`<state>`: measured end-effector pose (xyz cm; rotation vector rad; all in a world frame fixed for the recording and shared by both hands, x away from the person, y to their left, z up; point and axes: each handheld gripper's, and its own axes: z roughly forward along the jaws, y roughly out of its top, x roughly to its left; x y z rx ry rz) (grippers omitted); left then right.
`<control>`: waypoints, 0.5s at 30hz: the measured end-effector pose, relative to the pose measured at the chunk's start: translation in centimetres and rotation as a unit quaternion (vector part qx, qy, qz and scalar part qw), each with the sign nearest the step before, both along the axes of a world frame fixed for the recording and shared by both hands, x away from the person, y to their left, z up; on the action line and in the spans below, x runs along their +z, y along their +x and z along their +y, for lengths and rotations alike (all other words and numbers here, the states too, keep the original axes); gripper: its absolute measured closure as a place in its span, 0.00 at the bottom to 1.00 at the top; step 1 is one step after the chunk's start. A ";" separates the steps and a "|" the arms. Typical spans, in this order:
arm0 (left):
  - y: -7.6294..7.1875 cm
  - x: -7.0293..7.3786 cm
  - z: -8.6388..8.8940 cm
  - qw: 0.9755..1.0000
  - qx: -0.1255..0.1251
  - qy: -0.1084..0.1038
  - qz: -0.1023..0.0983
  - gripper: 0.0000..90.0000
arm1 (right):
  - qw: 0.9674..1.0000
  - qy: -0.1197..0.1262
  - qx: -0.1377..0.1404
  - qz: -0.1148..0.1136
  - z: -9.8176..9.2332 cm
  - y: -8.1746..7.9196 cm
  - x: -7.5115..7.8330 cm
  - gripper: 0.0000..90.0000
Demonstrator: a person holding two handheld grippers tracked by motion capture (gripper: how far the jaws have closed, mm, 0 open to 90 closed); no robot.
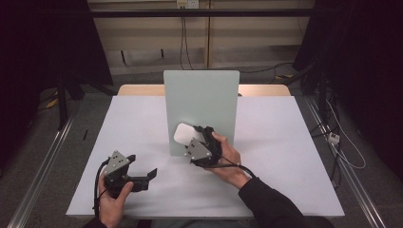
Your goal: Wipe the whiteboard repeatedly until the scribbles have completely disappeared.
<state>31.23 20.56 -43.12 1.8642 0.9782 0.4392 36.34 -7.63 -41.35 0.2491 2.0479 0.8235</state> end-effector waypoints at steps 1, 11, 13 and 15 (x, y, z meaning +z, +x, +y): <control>0.0 0.0 0.0 1.000 0.000 0.000 -0.001 0.05 | 1.000 0.000 0.000 0.000 0.0 0.0 0.0 0.35; 0.0 0.0 -0.1 1.000 0.000 0.001 0.000 0.05 | 0.997 0.030 -0.046 -0.051 -2.4 2.1 5.4 0.35; 0.0 -0.1 0.0 1.000 0.001 0.000 0.000 0.05 | 0.996 0.038 -0.053 -0.061 -2.3 2.6 6.4 0.35; 0.0 0.0 0.0 1.000 0.000 -0.001 0.001 0.05 | 0.996 0.044 -0.054 -0.063 -2.3 2.7 6.7 0.35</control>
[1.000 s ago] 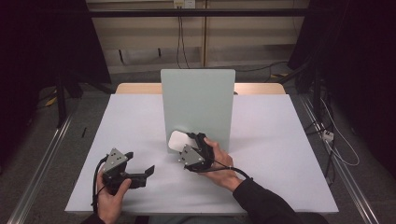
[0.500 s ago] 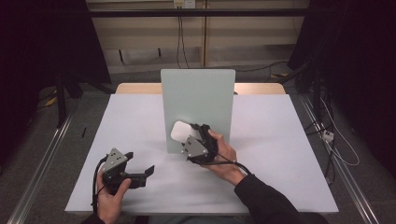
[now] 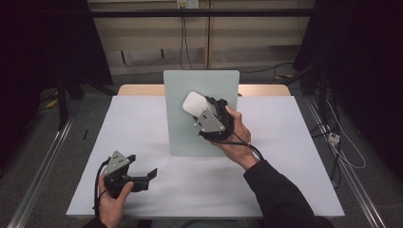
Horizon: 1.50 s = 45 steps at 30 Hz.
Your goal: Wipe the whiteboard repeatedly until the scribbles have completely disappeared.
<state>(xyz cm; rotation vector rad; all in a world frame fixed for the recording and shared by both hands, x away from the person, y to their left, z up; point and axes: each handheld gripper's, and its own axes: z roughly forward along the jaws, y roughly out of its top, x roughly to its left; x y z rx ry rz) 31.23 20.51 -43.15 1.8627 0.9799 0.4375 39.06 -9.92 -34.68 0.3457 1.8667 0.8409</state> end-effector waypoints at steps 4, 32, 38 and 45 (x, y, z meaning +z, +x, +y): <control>-0.1 0.0 -0.1 1.000 -0.003 0.002 -0.001 0.05 | 1.000 -0.003 0.005 -0.002 0.5 -0.2 -0.8 0.35; -0.1 0.0 0.1 1.000 0.001 0.000 0.002 0.05 | 0.991 -0.039 0.079 0.102 3.3 -3.2 -8.5 0.35; 0.0 -0.2 0.2 1.000 0.004 0.000 0.005 0.05 | 0.994 -0.020 0.061 0.085 2.0 -2.8 -7.0 0.35; 0.1 -0.2 0.3 1.000 0.006 -0.003 0.008 0.05 | 0.996 0.002 0.046 0.076 1.0 -2.3 -5.6 0.35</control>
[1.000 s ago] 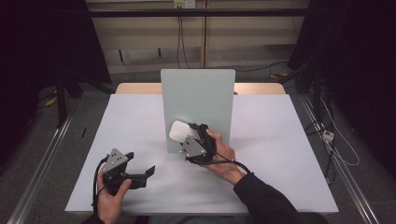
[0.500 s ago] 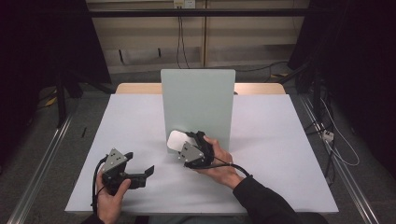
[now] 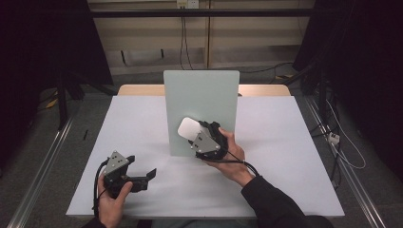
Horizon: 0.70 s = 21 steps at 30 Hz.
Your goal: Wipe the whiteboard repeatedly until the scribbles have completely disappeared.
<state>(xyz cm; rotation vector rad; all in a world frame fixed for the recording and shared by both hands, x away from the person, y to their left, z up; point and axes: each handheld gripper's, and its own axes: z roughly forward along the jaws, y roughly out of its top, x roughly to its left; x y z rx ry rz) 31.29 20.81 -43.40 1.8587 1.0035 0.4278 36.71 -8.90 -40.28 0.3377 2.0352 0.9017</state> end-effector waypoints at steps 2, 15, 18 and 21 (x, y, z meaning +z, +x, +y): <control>0.0 0.0 0.0 1.000 0.000 0.000 -0.001 0.05 | 1.000 0.004 -0.005 -0.004 -0.2 0.1 0.4 0.35; -0.2 0.1 0.0 1.000 0.001 0.002 -0.004 0.05 | 0.998 0.058 0.005 0.030 -1.6 -0.6 1.2 0.35; -0.3 0.1 0.0 1.000 0.002 0.002 -0.005 0.05 | 0.998 0.057 0.010 0.035 -1.8 -1.1 1.1 0.35; -0.3 0.2 0.0 1.000 0.003 0.001 -0.005 0.05 | 0.997 0.061 0.013 0.045 -2.0 -1.4 1.0 0.35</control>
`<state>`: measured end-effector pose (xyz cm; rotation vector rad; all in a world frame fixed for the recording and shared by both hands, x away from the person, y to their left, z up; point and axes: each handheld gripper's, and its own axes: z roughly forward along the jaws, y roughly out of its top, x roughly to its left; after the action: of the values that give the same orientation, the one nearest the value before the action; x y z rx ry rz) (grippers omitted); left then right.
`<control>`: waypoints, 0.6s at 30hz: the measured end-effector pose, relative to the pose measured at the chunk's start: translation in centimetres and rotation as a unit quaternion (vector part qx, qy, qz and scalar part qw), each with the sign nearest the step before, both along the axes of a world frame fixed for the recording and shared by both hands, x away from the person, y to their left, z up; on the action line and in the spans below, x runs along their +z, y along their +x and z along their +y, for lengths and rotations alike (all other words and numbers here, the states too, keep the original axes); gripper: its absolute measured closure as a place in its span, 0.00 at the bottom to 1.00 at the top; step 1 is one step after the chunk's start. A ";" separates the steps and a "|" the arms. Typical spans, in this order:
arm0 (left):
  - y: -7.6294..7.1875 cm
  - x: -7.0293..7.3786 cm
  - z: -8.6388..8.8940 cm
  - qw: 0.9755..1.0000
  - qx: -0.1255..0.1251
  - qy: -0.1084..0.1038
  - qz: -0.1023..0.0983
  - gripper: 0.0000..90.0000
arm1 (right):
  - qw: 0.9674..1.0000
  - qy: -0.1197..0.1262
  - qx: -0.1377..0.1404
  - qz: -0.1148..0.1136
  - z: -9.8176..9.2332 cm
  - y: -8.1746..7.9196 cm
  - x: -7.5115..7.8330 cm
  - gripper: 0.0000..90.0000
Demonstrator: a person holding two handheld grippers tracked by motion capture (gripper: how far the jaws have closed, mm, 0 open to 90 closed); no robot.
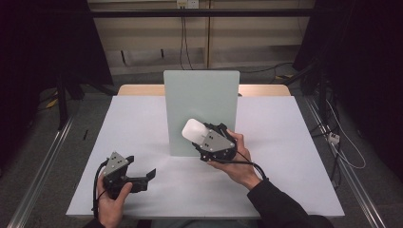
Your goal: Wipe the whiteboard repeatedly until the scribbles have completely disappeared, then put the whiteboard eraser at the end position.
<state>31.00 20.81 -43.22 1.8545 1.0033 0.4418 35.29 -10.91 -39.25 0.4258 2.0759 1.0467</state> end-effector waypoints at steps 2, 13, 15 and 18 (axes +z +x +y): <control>0.0 0.0 0.0 1.000 -0.001 0.001 0.001 0.05 | 1.000 0.004 -0.001 0.004 -0.3 -0.2 0.0 0.35; 0.3 -0.2 0.3 1.000 0.004 0.001 0.005 0.05 | 0.997 0.040 -0.013 0.070 -1.9 0.1 0.2 0.35; 0.2 -0.1 0.3 1.000 0.003 0.004 0.003 0.05 | 0.996 0.045 -0.015 0.081 -2.1 0.1 0.2 0.35; 0.2 -0.1 0.1 1.000 0.001 0.006 0.000 0.05 | 0.994 0.048 -0.017 0.095 -2.5 -0.2 0.1 0.35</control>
<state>31.23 20.96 -43.28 1.8641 1.0051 0.4496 35.11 -13.42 -39.10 0.6299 2.1818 1.1257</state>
